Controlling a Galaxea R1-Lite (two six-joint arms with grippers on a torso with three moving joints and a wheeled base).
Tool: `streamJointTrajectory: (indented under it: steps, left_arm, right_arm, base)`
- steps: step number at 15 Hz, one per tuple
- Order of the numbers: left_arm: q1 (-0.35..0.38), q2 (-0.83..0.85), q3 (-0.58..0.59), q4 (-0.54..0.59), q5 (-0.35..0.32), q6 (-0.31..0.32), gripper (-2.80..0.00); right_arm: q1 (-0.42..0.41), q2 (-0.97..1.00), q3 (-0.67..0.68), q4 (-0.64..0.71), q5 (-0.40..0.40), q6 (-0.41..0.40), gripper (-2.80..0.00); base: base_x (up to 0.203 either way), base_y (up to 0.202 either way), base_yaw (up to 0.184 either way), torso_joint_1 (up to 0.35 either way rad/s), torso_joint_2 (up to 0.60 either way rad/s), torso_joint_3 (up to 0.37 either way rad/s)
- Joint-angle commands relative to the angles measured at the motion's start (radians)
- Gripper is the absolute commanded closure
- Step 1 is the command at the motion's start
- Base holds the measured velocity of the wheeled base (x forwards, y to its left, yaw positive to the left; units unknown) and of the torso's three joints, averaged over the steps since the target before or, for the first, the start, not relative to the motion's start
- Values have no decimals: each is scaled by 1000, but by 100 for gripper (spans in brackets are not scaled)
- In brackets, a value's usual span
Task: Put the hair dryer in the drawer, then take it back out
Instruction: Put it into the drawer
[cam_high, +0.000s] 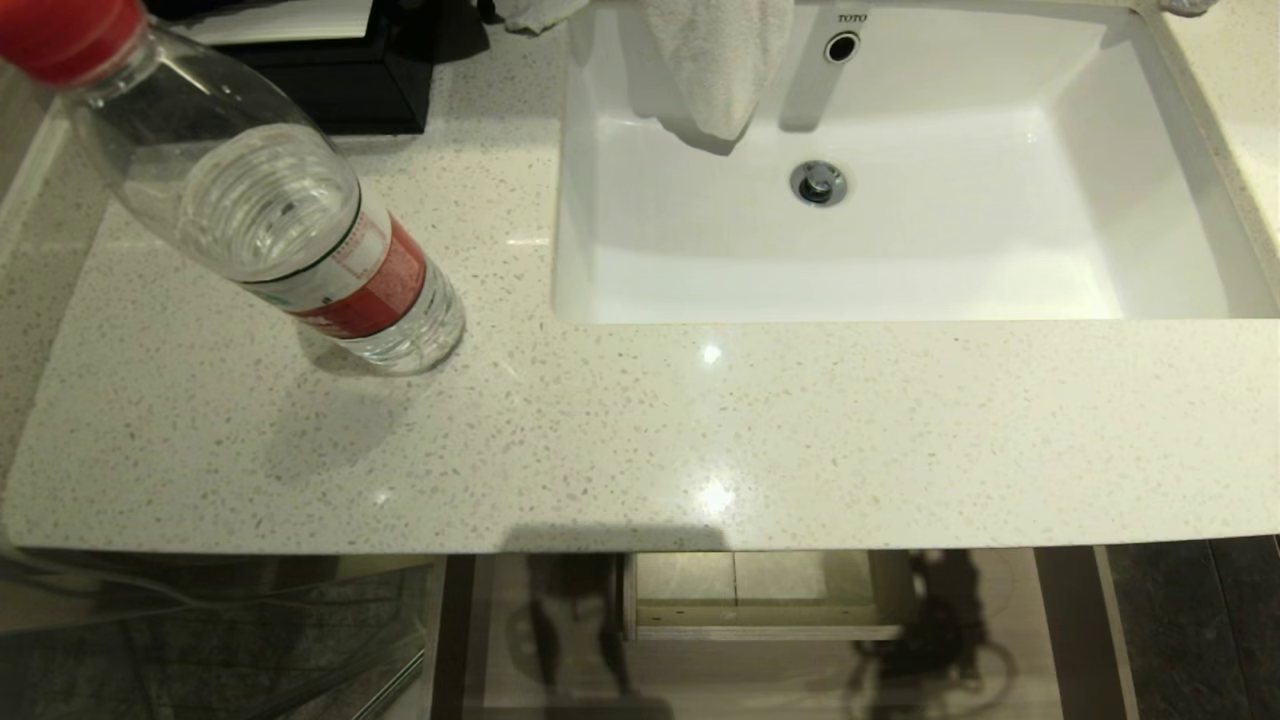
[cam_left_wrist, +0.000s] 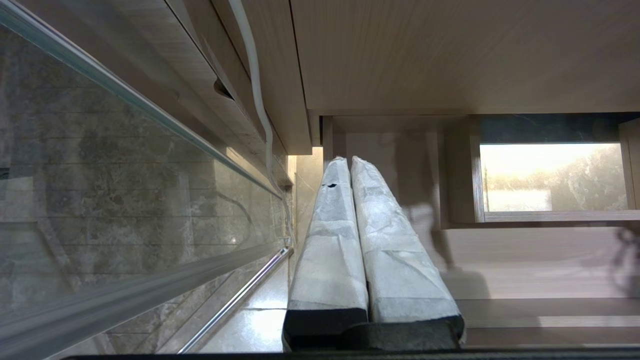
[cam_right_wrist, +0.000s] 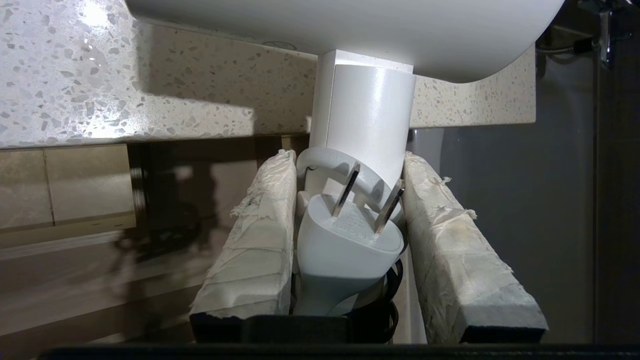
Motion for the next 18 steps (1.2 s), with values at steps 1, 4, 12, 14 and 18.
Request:
streamJointTrajectory:
  steps: [1,4,12,14,18]
  left_arm:
    - [0,0,-2,0,0,0,0]
    - [0,0,0,0,0,0,0]
    - [0,0,0,0,0,0,0]
    - [0,0,-1,0,0,0,0]
    - [0,0,-1,0,0,0,0]
  right_arm:
    - [0,-14,2,6,-2,-2,0]
    - [0,-11,1,13,-2,-2,0]
    - [3,-14,-9,60,-2,7,0]
    - [4,-16,-6,57,-1,-3,0]
    - [5,-4,-22,62,-3,-30,0]
  base:
    - [0,0,0,0,0,0]
    - [0,0,0,0,0,0]
    - [0,0,0,0,0,0]
    - [0,0,0,0,0,0]
    - [0,0,0,0,0,0]
